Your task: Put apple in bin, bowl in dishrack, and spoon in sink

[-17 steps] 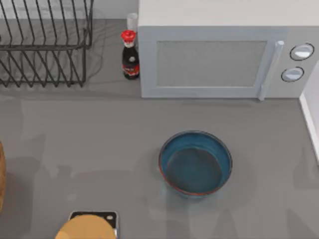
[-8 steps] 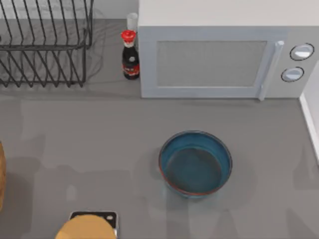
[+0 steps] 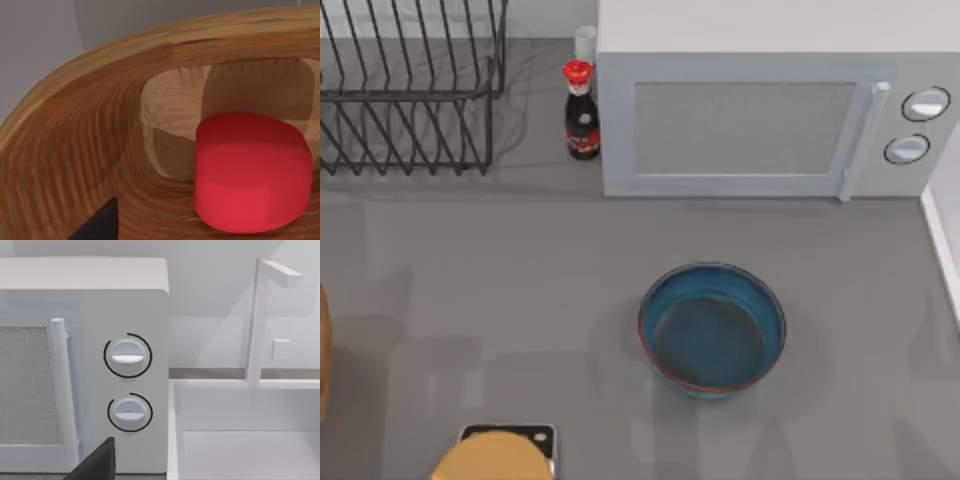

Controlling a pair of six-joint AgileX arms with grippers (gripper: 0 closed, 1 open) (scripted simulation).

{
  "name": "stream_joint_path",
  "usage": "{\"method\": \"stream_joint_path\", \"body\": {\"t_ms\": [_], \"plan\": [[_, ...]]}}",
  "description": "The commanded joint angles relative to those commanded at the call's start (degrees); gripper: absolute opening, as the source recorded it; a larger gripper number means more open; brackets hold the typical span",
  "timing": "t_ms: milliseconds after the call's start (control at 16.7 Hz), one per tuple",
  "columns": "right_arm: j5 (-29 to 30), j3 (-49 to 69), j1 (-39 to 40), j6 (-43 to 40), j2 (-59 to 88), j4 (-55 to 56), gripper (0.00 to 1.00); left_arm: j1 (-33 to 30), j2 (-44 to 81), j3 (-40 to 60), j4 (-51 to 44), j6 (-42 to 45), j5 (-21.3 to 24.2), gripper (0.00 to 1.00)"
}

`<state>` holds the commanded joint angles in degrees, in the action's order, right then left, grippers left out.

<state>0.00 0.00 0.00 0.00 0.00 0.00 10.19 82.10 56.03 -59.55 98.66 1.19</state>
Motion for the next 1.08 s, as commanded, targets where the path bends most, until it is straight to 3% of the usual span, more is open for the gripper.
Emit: {"method": "stream_joint_path", "body": {"t_ms": [300,840,1080], "plan": [[0.0,0.0,0.0,0.0,0.0,0.0,1.00,-1.9,-14.2,-9.4,10.5,-16.4,0.0,1.00],[0.0,0.0,0.0,0.0,0.0,0.0,1.00,-6.8,-54.5,-38.1,37.6,-69.7,-1.0,1.00],[0.0,0.0,0.0,0.0,0.0,0.0,1.00,-8.8,-71.9,-49.2,50.2,-88.4,-1.1,1.00]]}}
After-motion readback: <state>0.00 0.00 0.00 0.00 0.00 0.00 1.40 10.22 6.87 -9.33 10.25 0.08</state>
